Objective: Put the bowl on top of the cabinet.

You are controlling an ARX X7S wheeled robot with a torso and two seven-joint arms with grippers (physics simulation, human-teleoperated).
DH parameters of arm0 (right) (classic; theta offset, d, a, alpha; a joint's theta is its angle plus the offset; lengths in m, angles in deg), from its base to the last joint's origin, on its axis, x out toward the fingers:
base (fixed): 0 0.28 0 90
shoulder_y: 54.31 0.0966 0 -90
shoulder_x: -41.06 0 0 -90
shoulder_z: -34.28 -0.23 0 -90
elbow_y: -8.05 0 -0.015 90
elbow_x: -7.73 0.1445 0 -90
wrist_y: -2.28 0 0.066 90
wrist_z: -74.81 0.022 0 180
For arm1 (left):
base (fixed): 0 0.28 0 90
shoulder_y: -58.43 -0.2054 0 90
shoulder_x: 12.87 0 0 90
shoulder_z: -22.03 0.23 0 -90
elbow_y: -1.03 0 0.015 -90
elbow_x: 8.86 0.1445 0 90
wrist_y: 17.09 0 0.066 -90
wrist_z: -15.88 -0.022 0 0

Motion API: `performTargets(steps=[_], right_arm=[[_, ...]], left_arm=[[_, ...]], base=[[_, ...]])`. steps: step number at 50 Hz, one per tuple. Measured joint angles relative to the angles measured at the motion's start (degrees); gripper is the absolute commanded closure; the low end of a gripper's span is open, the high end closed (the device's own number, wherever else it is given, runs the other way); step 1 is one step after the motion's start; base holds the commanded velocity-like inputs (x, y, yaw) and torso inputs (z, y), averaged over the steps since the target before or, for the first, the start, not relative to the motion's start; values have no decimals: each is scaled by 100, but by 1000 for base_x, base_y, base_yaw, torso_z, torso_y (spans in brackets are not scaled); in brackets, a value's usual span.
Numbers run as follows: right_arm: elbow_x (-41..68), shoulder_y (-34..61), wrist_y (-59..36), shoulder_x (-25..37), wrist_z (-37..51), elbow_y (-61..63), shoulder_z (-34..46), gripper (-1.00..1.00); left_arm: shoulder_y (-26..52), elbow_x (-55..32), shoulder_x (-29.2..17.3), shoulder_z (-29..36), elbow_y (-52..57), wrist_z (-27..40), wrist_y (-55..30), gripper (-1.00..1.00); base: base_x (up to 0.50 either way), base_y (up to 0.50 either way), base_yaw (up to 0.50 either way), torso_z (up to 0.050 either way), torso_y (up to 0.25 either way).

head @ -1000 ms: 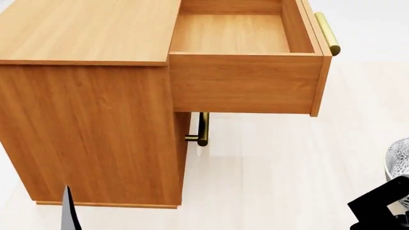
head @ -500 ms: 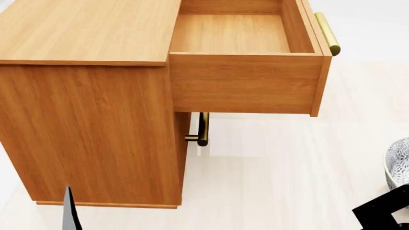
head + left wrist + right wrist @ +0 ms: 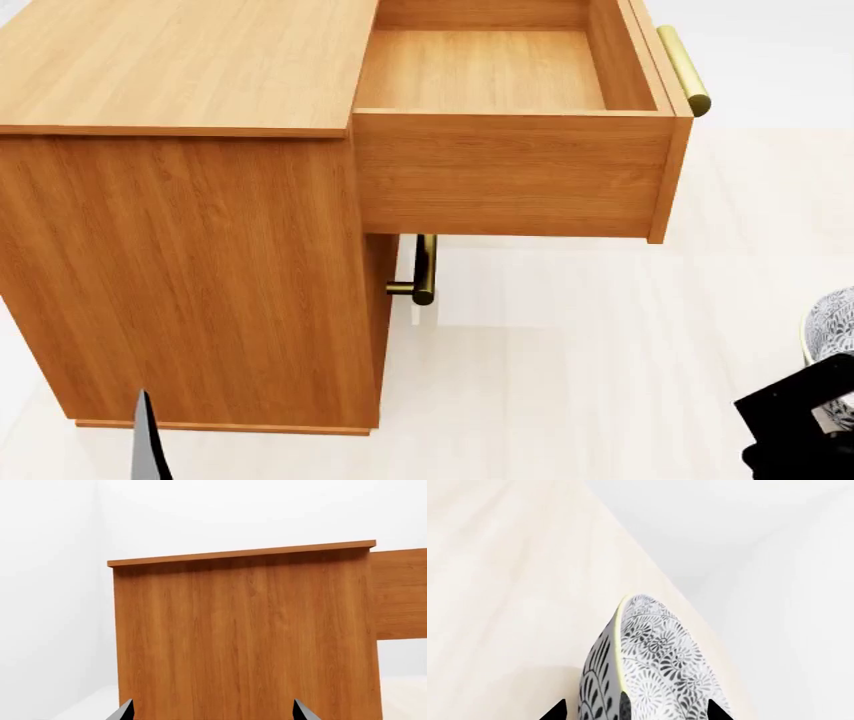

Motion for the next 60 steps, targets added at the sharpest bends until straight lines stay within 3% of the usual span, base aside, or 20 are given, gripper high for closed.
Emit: performTargets(steps=[6,7,26,42,51,60], right_arm=[[-44,242,307,-119,153,-590,131,-100],[-37,269,337,-127,160,-649,141,100],[314,638,528,-165,825,-1134,677,100],[562,1006,-934,468,819,1053,328,100],[498,2013,-1765,711,500,2250,175,100],[490,3188,-2100,549,242,2883,141,100]], left_arm=[[11,-16,-17,9,-6,21,-8,-100],[13,-18,-20,11,-6,24,-10,-100],[28,-43,-70,65,-29,80,-7,-100],[28,-53,-111,101,-1,137,-19,-100],[31,-60,-131,123,3,166,-14,-100],[35,-78,-154,138,17,193,-18,-100]], base=[[0,0,0,0,0],[0,0,0,0,0],[0,0,0,0,0],[0,0,0,0,0],[0,0,0,0,0],[0,0,0,0,0]])
